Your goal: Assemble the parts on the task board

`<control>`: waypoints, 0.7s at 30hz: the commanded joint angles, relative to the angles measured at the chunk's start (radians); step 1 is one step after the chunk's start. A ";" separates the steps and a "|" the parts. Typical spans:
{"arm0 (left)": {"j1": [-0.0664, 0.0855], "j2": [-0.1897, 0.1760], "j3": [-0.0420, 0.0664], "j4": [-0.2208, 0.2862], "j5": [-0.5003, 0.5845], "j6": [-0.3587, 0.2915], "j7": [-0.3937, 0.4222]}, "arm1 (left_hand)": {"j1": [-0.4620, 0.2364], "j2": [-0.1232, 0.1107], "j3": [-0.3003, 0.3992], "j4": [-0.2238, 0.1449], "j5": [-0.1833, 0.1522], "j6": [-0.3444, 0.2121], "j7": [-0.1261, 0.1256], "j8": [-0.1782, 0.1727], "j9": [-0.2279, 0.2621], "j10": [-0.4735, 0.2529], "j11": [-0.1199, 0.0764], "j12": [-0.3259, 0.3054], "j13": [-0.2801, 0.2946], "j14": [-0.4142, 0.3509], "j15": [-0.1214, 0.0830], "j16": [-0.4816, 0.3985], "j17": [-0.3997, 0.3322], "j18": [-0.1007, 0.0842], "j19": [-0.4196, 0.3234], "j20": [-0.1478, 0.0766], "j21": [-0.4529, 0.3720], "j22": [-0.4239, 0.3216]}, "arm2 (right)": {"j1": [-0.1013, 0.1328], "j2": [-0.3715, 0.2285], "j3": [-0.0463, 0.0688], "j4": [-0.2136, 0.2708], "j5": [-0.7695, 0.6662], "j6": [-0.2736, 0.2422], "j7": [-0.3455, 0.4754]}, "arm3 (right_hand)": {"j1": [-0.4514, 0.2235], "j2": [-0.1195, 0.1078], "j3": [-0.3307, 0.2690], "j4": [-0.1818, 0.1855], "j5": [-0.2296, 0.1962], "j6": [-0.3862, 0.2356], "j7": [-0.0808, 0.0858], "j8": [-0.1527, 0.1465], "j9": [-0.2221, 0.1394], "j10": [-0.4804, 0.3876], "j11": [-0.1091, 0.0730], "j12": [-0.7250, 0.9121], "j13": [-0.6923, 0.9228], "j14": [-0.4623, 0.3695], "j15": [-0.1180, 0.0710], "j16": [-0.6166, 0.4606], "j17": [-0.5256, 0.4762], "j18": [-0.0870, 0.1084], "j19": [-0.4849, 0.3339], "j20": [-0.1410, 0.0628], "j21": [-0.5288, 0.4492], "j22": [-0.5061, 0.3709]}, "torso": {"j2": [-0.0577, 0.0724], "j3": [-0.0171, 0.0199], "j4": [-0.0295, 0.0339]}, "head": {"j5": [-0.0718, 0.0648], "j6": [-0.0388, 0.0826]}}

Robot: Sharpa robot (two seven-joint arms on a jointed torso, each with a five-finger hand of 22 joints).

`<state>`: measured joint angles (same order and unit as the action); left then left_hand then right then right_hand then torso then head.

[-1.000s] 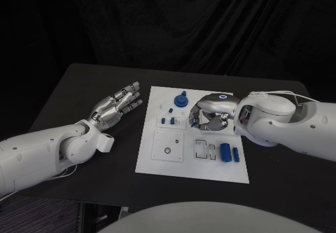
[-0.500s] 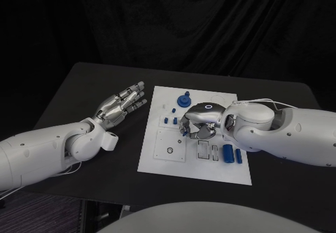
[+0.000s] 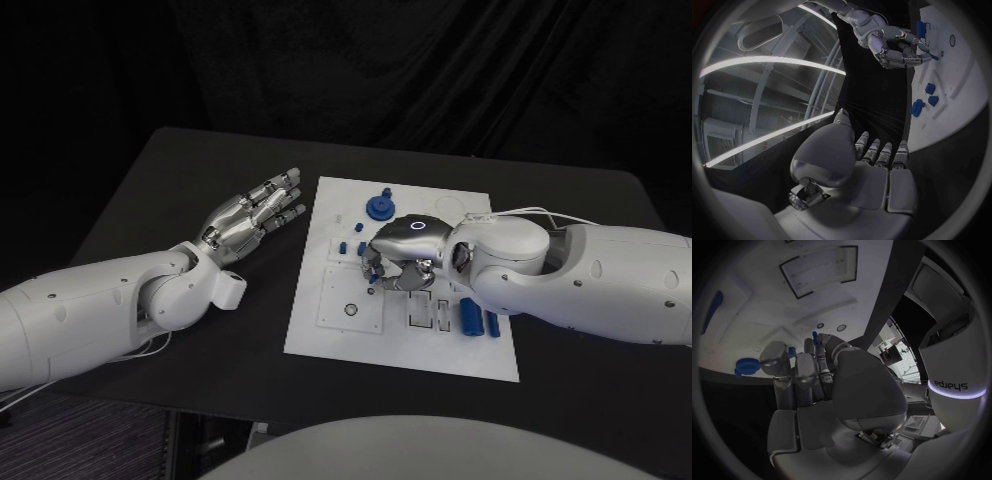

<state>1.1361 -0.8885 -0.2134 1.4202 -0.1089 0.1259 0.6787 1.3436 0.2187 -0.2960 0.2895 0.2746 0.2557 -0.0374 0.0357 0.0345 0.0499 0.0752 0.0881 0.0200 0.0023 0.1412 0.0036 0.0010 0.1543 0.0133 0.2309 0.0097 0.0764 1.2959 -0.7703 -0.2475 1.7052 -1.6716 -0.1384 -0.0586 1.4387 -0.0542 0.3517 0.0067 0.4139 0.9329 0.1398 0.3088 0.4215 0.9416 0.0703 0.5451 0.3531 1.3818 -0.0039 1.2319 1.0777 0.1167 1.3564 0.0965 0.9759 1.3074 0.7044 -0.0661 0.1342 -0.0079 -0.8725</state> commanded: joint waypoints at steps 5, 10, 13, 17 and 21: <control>-0.005 0.004 0.001 0.000 0.006 0.017 0.064 | 0.002 0.009 0.000 0.002 0.005 -0.001 0.006 -0.001 0.001 -0.002 0.006 0.002 0.000 -0.002 0.008 -0.004 -0.001 0.006 0.003 0.007 0.005 -0.001 | -0.009 0.002 0.000 0.007 -0.024 0.005 0.009 | 0.007 0.000 0.001 -0.008 0.003 -0.007 -0.001 -0.004 0.001 0.006 0.000 -0.002 0.001 0.008 -0.003 0.007 0.003 -0.009 0.010 0.000 0.004 0.123 | 0.000 -0.0009 0.0019 | 0.003 0.000; -0.006 0.004 0.001 0.000 0.006 0.018 0.063 | 0.002 0.009 0.000 0.002 0.005 -0.001 0.006 -0.001 0.001 -0.002 0.006 0.002 0.000 -0.002 0.008 -0.004 -0.001 0.006 0.003 0.007 0.005 -0.001 | -0.012 -0.001 0.000 0.011 -0.024 0.006 0.009 | 0.007 0.000 0.001 -0.009 0.003 -0.008 -0.001 -0.005 0.001 0.007 -0.001 -0.002 0.001 0.009 -0.003 0.009 0.005 -0.009 0.010 0.000 0.005 0.123 | 0.000 -0.0013 0.0016 | 0.005 0.000; -0.007 0.005 0.001 -0.001 0.006 0.018 0.062 | 0.002 0.009 0.000 0.002 0.005 -0.001 0.006 -0.001 0.001 -0.002 0.006 0.002 0.000 -0.002 0.008 -0.004 -0.001 0.006 0.003 0.007 0.005 -0.001 | -0.012 -0.003 0.000 0.011 -0.024 0.011 0.008 | 0.007 0.000 0.001 -0.009 0.003 -0.008 -0.001 -0.005 0.001 0.007 -0.001 -0.002 0.001 0.009 -0.003 0.009 0.005 -0.009 0.010 0.000 0.005 0.123 | 0.000 -0.0010 0.0005 | 0.004 0.000; -0.007 0.007 0.001 -0.003 0.006 0.019 0.062 | 0.002 0.009 0.000 0.002 0.005 -0.001 0.006 -0.001 0.001 -0.002 0.006 0.002 0.000 -0.002 0.008 -0.004 -0.001 0.006 0.003 0.007 0.005 -0.001 | -0.013 -0.004 0.000 0.011 -0.024 0.016 0.007 | 0.008 0.000 0.001 -0.009 0.003 -0.008 -0.001 -0.005 0.002 0.007 -0.001 -0.001 0.001 0.009 -0.003 0.007 0.003 -0.009 0.010 0.000 0.004 0.123 | 0.000 -0.0010 0.0010 | 0.003 0.000; -0.007 0.009 0.001 -0.005 0.006 0.021 0.060 | 0.003 0.010 0.000 0.002 0.006 -0.002 0.006 -0.001 0.001 -0.002 0.006 0.001 0.000 -0.002 0.009 -0.004 -0.001 0.006 0.003 0.007 0.005 -0.001 | -0.014 -0.004 0.000 0.011 -0.024 0.019 0.007 | 0.008 0.000 0.001 -0.009 0.003 -0.008 -0.001 -0.005 0.002 0.007 -0.001 -0.001 0.001 0.009 -0.003 0.007 0.003 -0.009 0.010 0.000 0.004 0.123 | 0.000 -0.0005 0.0000 | 0.004 0.000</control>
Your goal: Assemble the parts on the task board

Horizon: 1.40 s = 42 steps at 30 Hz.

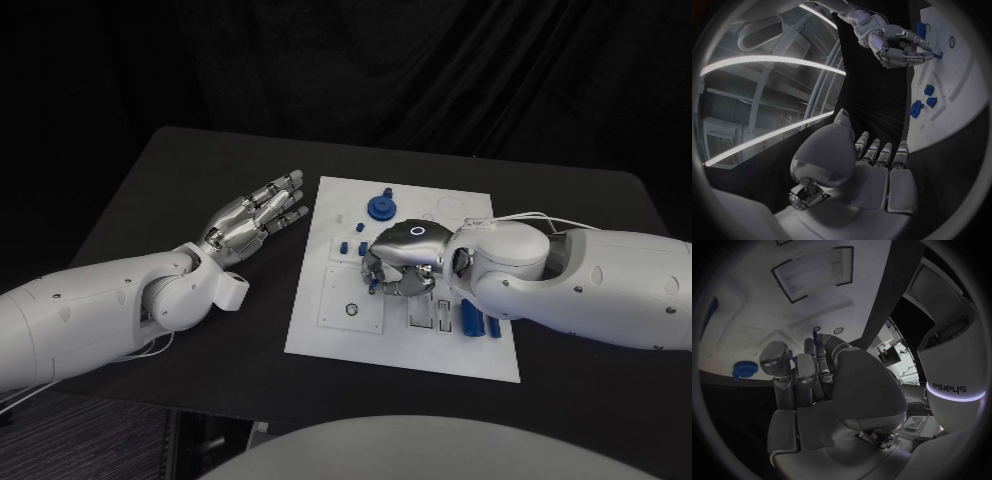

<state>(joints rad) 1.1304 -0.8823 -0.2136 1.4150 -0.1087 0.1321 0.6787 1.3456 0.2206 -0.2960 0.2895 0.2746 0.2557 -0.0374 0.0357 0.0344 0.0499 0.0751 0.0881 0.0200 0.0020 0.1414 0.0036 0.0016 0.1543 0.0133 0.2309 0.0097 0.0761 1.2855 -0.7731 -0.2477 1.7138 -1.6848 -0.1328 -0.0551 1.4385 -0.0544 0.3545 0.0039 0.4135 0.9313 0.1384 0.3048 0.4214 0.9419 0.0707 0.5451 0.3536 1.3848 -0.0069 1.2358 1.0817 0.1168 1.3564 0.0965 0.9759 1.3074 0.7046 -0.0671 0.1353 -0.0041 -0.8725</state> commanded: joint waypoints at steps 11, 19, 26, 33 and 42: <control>-0.003 0.005 0.001 -0.004 0.006 0.018 0.054 | 0.002 0.008 0.001 0.002 0.006 -0.004 0.006 -0.002 0.000 -0.003 0.006 0.001 0.000 -0.002 0.009 -0.004 -0.002 0.006 0.003 0.008 0.005 -0.002 | -0.007 -0.007 0.001 0.006 -0.010 0.028 -0.003 | 0.007 0.000 -0.002 -0.007 0.004 -0.007 0.001 -0.002 0.002 0.008 -0.001 -0.001 0.001 0.006 0.000 0.004 -0.002 -0.009 0.010 0.000 0.003 0.122 | 0.000 0.0014 -0.0015 | 0.002 0.000; -0.004 0.009 0.001 -0.008 0.006 0.021 0.049 | 0.002 0.009 0.001 0.002 0.006 -0.005 0.006 -0.002 0.000 -0.003 0.007 0.001 0.000 -0.002 0.011 -0.004 -0.002 0.006 0.003 0.009 0.005 -0.001 | -0.008 -0.008 0.001 0.008 -0.010 0.038 -0.005 | 0.007 0.000 -0.002 -0.007 0.004 -0.007 0.001 -0.002 0.002 0.008 -0.001 -0.001 0.001 0.006 0.000 0.004 -0.002 -0.009 0.010 0.000 0.004 0.122 | -0.001 0.0011 -0.0003 | 0.002 0.000; -0.005 0.010 0.001 -0.011 0.006 0.024 0.043 | 0.003 0.009 0.001 0.002 0.005 -0.006 0.007 -0.002 0.000 -0.004 0.007 0.000 0.000 -0.002 0.012 -0.004 -0.002 0.006 0.003 0.010 0.005 -0.001 | -0.011 -0.005 0.001 0.006 -0.010 0.042 -0.005 | 0.007 0.000 -0.002 -0.007 0.004 -0.007 0.001 -0.002 0.002 0.009 -0.001 -0.001 0.001 0.006 0.000 0.004 -0.002 -0.009 0.010 0.000 0.004 0.122 | -0.001 0.0006 -0.0013 | 0.005 0.000; -0.005 0.012 0.001 -0.014 0.006 0.026 0.038 | 0.003 0.010 0.001 0.002 0.005 -0.007 0.007 -0.002 0.000 -0.004 0.007 0.000 0.000 -0.002 0.013 -0.004 -0.002 0.006 0.003 0.010 0.005 -0.001 | -0.014 -0.002 0.001 0.003 -0.010 0.047 -0.005 | 0.006 0.000 -0.002 -0.007 0.004 -0.009 0.001 -0.003 0.002 0.008 -0.001 -0.001 0.001 0.004 0.000 0.001 -0.007 -0.008 0.008 0.000 0.000 0.121 | -0.001 0.0008 -0.0004 | 0.005 0.000; -0.006 0.013 0.001 -0.016 0.006 0.030 0.033 | 0.003 0.011 0.001 0.002 0.005 -0.009 0.006 -0.003 0.000 -0.005 0.007 -0.001 0.000 -0.002 0.015 -0.004 -0.002 0.005 0.003 0.012 0.005 -0.001 | -0.017 0.005 0.001 -0.007 -0.010 0.055 -0.008 | 0.001 0.000 -0.002 -0.006 -0.004 -0.014 0.003 -0.009 0.002 0.001 0.002 -0.006 0.000 0.002 0.002 -0.003 -0.012 -0.007 0.005 0.001 -0.006 0.119 | -0.001 0.0002 0.0001 | 0.007 0.000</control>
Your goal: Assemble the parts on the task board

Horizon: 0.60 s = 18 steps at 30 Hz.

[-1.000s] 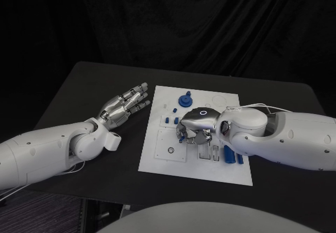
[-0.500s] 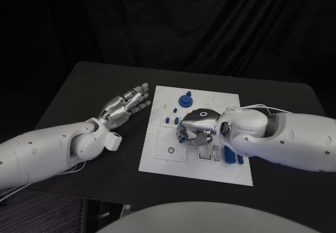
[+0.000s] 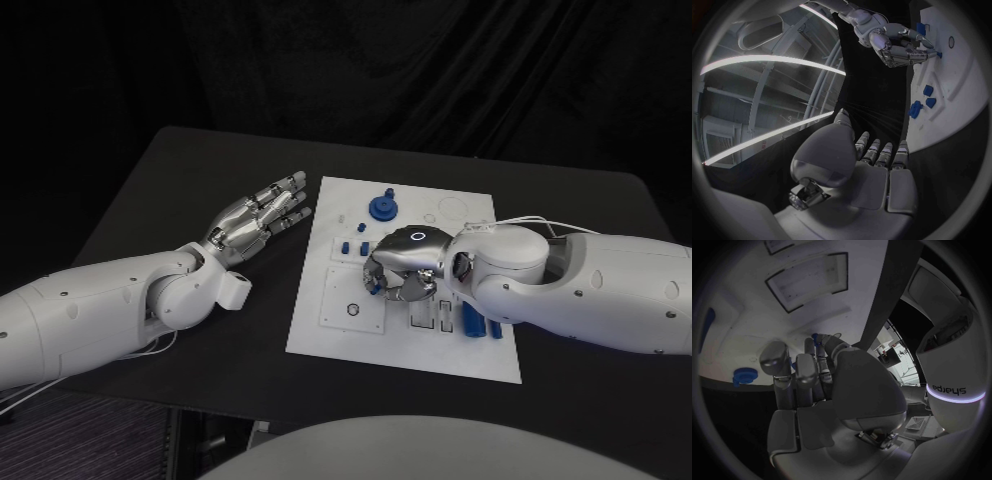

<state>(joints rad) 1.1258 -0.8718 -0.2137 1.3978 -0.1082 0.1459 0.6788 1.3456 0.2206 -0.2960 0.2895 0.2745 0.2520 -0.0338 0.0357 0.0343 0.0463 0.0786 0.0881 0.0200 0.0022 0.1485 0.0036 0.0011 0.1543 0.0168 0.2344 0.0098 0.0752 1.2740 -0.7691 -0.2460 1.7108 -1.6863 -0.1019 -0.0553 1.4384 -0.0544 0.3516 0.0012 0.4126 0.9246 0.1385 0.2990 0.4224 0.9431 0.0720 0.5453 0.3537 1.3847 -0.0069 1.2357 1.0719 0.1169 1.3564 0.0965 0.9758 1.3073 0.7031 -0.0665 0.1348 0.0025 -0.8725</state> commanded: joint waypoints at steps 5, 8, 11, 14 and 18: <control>-0.002 0.004 0.001 -0.001 0.005 0.018 0.031 | 0.004 0.012 0.002 0.002 0.006 -0.006 0.003 -0.003 0.000 -0.002 0.005 -0.001 0.000 -0.002 0.009 -0.004 -0.001 0.005 -0.001 0.009 0.005 -0.001 | -0.008 0.004 -0.001 -0.008 -0.009 0.034 -0.016 | -0.018 -0.004 0.008 0.007 -0.053 -0.101 0.005 -0.066 -0.026 -0.047 0.008 -0.030 -0.005 -0.017 0.010 -0.019 -0.026 -0.001 -0.016 0.007 -0.043 0.109 | 0.000 -0.0005 0.0006 | 0.001 0.000; -0.002 0.005 0.001 -0.003 0.005 0.019 0.030 | 0.005 0.012 0.002 0.001 0.007 -0.006 0.004 -0.003 0.000 -0.002 0.005 -0.001 0.000 -0.002 0.010 -0.004 -0.001 0.005 -0.001 0.010 0.005 -0.001 | -0.009 0.005 -0.001 -0.010 -0.009 0.037 -0.020 | -0.036 -0.014 0.009 0.021 -0.105 -0.169 -0.009 -0.112 -0.054 -0.106 0.028 -0.049 -0.009 -0.038 0.028 -0.035 -0.051 0.004 -0.038 0.019 -0.084 0.099 | 0.001 -0.0004 0.0005 | 0.001 0.000; -0.003 0.005 0.001 -0.004 0.005 0.020 0.029 | 0.005 0.012 0.002 0.001 0.007 -0.006 0.004 -0.003 0.000 -0.002 0.005 -0.001 0.000 -0.002 0.010 -0.004 -0.001 0.005 -0.001 0.010 0.005 -0.001 | -0.010 0.006 -0.001 -0.011 -0.009 0.036 -0.021 | -0.050 -0.023 0.002 0.034 -0.150 -0.224 -0.024 -0.155 -0.079 -0.175 0.051 -0.066 -0.012 -0.064 0.046 -0.052 -0.079 0.009 -0.063 0.035 -0.130 0.088 | 0.001 -0.0002 0.0005 | 0.001 0.000; -0.004 0.006 0.001 -0.005 0.005 0.021 0.029 | 0.005 0.013 0.003 0.001 0.008 -0.005 0.005 -0.003 0.000 -0.003 0.005 -0.002 0.000 -0.002 0.010 -0.004 -0.001 0.005 -0.001 0.010 0.004 -0.002 | -0.010 0.005 -0.001 -0.012 -0.009 0.030 -0.020 | -0.055 -0.025 -0.016 0.042 -0.184 -0.262 -0.038 -0.185 -0.100 -0.238 0.061 -0.068 -0.008 -0.094 0.055 -0.069 -0.110 0.019 -0.090 0.047 -0.182 0.077 | 0.001 -0.0004 0.0006 | 0.002 0.000; -0.004 0.007 0.001 -0.007 0.005 0.022 0.028 | 0.006 0.013 0.003 0.001 0.008 -0.003 0.007 -0.002 0.000 -0.003 0.005 -0.003 -0.001 -0.002 0.011 -0.004 -0.001 0.005 -0.001 0.011 0.004 -0.002 | -0.010 0.002 -0.001 -0.012 -0.009 0.008 -0.015 | -0.055 -0.023 -0.042 0.047 -0.211 -0.292 -0.051 -0.209 -0.120 -0.321 0.070 -0.065 -0.002 -0.128 0.059 -0.088 -0.145 0.028 -0.118 0.055 -0.235 0.066 | 0.001 -0.0006 0.0005 | 0.003 0.000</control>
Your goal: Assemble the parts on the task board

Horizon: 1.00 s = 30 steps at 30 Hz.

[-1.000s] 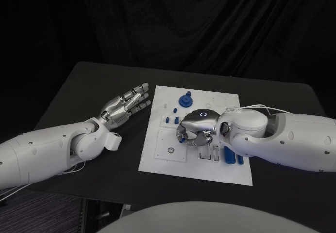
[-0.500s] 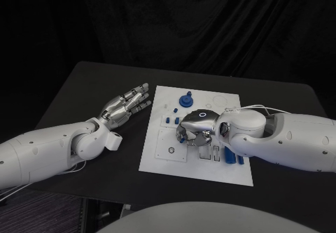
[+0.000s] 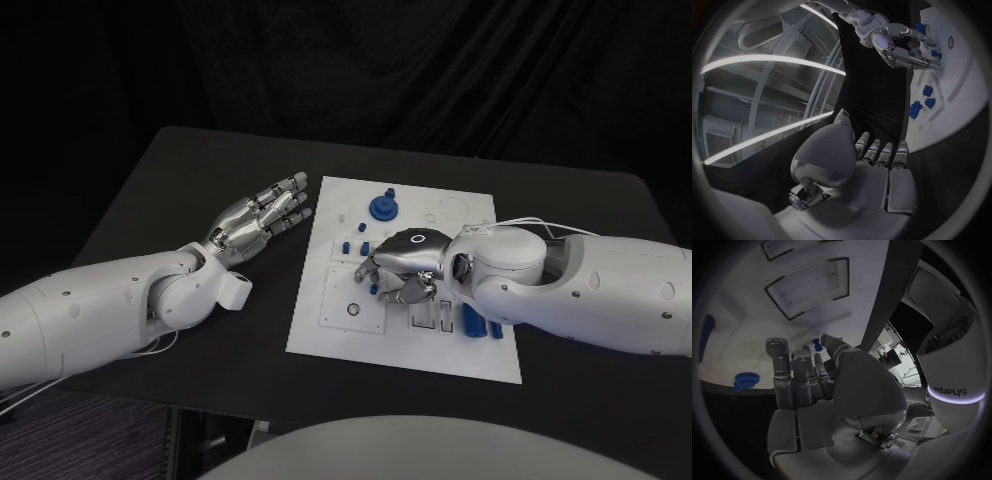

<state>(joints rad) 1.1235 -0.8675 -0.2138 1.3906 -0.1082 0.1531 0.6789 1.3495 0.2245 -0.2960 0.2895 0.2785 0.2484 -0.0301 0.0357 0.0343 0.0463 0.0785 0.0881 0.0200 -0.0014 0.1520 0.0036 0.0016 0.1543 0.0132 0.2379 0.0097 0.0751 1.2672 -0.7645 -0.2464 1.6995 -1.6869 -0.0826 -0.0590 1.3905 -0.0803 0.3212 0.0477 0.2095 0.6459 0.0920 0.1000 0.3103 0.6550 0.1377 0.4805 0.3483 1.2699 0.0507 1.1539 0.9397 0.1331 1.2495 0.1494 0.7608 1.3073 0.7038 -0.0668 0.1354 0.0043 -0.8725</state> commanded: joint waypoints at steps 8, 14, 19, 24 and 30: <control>-0.003 -0.002 0.001 0.003 0.005 0.013 0.028 | 0.004 0.009 0.004 0.000 0.005 0.004 0.006 -0.001 0.001 -0.004 0.005 -0.003 -0.001 0.001 0.008 -0.004 -0.002 0.004 0.003 0.008 0.004 -0.002 | 0.005 -0.045 0.000 0.026 -0.008 -0.134 0.001 | 0.001 0.007 -0.039 0.002 -0.012 0.000 -0.008 -0.007 -0.021 -0.101 0.011 0.018 0.009 -0.042 -0.001 -0.018 -0.045 0.017 -0.028 0.003 -0.053 0.061 | 0.000 0.0003 0.0000 | 0.005 0.000; -0.004 -0.008 0.001 0.009 0.005 0.007 0.035 | 0.004 0.009 0.004 0.000 0.005 0.006 0.007 -0.001 0.001 -0.003 0.005 -0.002 0.000 0.001 0.008 -0.004 -0.002 0.004 0.003 0.008 0.004 -0.003 | 0.058 -0.113 0.000 0.062 0.029 -0.169 -0.016 | 0.001 0.012 -0.066 0.015 -0.008 0.068 0.004 0.018 -0.026 -0.134 0.019 -0.003 -0.027 0.000 0.009 0.021 -0.014 0.005 0.019 0.010 0.018 0.078 | -0.001 0.0013 -0.0008 | 0.005 0.000; -0.004 -0.015 0.001 0.020 0.005 -0.007 0.048 | 0.005 0.007 0.001 0.002 0.004 0.023 0.010 0.003 0.004 0.004 0.005 0.008 0.002 0.006 0.005 -0.001 0.000 0.004 0.003 0.005 0.005 -0.002 | 0.105 -0.200 -0.001 0.089 0.097 -0.133 -0.057 | -0.021 0.011 -0.106 0.054 -0.026 0.089 0.001 0.007 -0.052 -0.133 0.026 -0.070 -0.120 0.036 0.009 0.038 -0.004 -0.002 0.056 0.010 0.058 0.086 | -0.002 0.0011 -0.0008 | 0.002 0.000; -0.004 -0.017 0.001 0.023 0.005 -0.013 0.052 | 0.007 0.006 0.000 0.002 0.005 0.029 0.011 0.005 0.005 0.007 0.006 0.012 0.003 0.004 0.001 -0.002 0.000 0.005 0.003 0.002 0.004 -0.004 | 0.126 -0.275 -0.001 0.080 0.131 -0.103 -0.091 | -0.028 0.009 -0.123 0.080 -0.049 0.086 -0.001 -0.003 -0.067 -0.115 0.025 -0.083 -0.154 0.041 0.009 0.040 -0.007 -0.002 0.063 0.010 0.060 0.087 | 0.001 0.0004 0.0007 | 0.000 0.000; -0.004 -0.014 0.001 0.022 0.005 -0.011 0.053 | 0.007 0.006 0.000 0.002 0.005 0.028 0.011 0.004 0.005 0.007 0.006 0.012 0.002 0.004 0.000 -0.003 -0.001 0.005 0.003 0.002 0.004 -0.003 | 0.122 -0.318 -0.001 0.070 0.144 -0.074 -0.120 | -0.025 0.010 -0.138 0.103 -0.055 0.106 -0.012 -0.002 -0.081 -0.013 0.006 -0.048 -0.171 0.090 0.001 0.090 0.058 -0.016 0.109 0.003 0.149 0.109 | 0.000 -0.0041 0.0045 | -0.007 0.000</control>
<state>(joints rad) 1.1207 -0.8842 -0.2135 1.4104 -0.1079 0.1458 0.6791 1.3495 0.2245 -0.2960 0.2895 0.2783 0.2685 -0.0181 0.0357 0.0384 0.0499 0.0820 0.0933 0.0214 0.0023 0.1557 0.0036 0.0014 0.1543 0.0167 0.2415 0.0098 0.0725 1.3926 -1.0791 -0.2478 1.7694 -1.5737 -0.1839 -0.1262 1.3721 -0.0697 0.1806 0.1451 0.1577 0.7466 0.0779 0.0986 0.2304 0.6342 0.1457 0.4297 0.1780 1.3555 0.0518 1.2397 0.9912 0.1329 1.3533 0.1533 0.9021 1.3073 0.7036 -0.0679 0.1381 -0.0012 -0.8725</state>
